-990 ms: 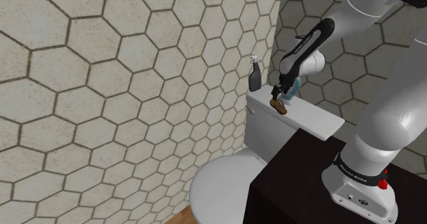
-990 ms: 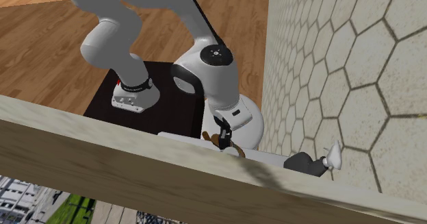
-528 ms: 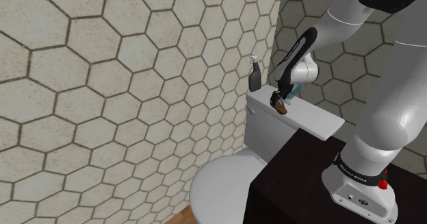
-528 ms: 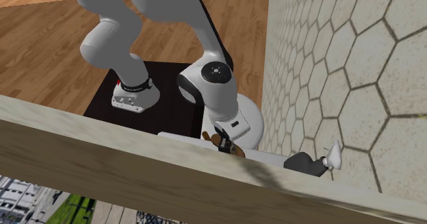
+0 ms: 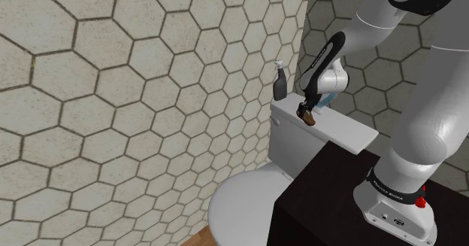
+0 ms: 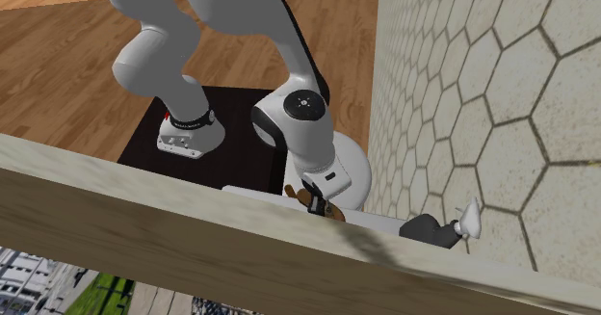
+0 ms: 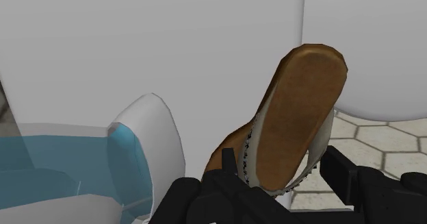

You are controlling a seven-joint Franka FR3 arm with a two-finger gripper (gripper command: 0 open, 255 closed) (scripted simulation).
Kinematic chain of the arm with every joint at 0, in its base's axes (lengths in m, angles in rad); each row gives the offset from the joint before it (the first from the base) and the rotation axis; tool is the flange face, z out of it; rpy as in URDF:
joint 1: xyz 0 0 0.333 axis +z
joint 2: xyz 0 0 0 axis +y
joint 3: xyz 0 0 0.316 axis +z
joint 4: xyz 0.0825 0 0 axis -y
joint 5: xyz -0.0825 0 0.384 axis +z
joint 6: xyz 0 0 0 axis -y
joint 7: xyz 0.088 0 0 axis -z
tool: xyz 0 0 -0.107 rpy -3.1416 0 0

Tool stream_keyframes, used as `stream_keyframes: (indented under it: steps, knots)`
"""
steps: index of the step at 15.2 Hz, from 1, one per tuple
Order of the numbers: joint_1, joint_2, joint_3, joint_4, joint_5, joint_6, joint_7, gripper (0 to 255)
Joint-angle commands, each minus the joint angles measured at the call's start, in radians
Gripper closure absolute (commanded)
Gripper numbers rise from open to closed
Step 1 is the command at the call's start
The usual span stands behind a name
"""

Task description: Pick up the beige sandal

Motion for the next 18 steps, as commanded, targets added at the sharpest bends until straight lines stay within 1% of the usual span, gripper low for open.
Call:
stream_keyframes:
  steps: [1, 5, 10, 14, 18]
  knots:
    - [0.000, 0.000, 0.000, 0.000, 0.000, 0.000, 0.000, 255]
    - [0.000, 0.001, 0.000, 0.000, 0.000, 0.000, 0.000, 255]
    - [0.035, -0.083, -0.059, -0.007, -0.123, -0.072, 0.092, 255]
    - [0.036, -0.148, -0.074, -0.005, -0.204, -0.133, 0.151, 255]
    - [0.027, -0.210, -0.074, 0.002, -0.262, -0.197, 0.192, 255]
